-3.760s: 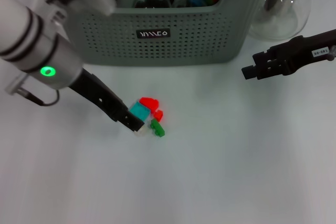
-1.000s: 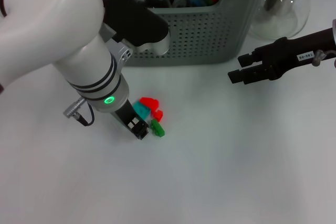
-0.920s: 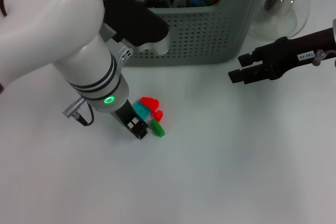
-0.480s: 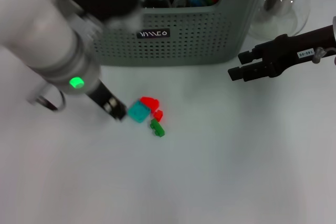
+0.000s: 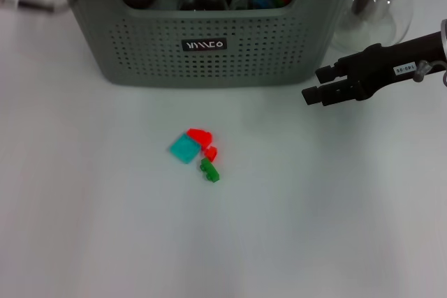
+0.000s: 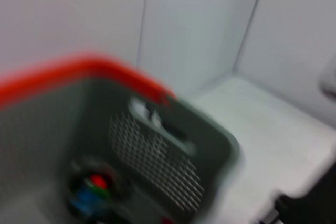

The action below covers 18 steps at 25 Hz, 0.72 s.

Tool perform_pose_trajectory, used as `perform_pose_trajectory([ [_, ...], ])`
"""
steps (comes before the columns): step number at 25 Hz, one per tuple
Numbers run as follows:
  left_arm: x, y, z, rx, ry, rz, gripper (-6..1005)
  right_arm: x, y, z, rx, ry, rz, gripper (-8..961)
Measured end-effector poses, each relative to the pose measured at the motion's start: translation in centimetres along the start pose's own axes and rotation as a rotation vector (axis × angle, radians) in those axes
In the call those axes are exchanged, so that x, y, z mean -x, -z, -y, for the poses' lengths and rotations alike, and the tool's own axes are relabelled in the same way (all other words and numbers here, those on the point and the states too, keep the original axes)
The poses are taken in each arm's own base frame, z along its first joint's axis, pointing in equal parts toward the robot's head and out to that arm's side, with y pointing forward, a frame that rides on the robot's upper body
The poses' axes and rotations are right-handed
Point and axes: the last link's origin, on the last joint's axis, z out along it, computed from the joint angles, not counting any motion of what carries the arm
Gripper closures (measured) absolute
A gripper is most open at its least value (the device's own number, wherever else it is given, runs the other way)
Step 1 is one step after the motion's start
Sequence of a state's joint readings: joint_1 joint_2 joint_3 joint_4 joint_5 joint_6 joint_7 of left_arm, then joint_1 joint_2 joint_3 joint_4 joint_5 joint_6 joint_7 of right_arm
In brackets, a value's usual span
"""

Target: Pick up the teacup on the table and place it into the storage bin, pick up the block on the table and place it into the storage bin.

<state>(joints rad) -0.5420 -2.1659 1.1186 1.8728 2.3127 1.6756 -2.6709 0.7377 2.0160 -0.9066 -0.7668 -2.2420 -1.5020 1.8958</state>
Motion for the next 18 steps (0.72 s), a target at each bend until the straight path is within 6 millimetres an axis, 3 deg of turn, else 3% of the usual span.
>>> perform_pose_trajectory([
  [3, -1.7, -0.9, 1.8, -0.063, 0.001, -0.044, 596, 0.1, 0.0, 0.1, -0.008, -0.001, 0.004, 291],
  [4, -2.6, -1.8, 3.3, -0.12, 0.01, -0.046, 596, 0.1, 0.0, 0.1, -0.008, -0.001, 0.004, 291],
  [9, -3.1, -5.1, 6.6, -0.202, 0.067, 0.02, 595, 0.4, -0.3, 0.0, -0.009, 0.009, 0.011, 290],
  [13, -3.0, -7.0, 7.6, -0.205, 0.094, 0.052, 595, 0.7, -0.7, -0.2, -0.002, 0.022, 0.009, 289],
  [18, -3.2, -7.5, 7.9, -0.221, 0.104, 0.022, 596, 0.8, -0.6, -0.2, 0.001, 0.048, 0.006, 288],
])
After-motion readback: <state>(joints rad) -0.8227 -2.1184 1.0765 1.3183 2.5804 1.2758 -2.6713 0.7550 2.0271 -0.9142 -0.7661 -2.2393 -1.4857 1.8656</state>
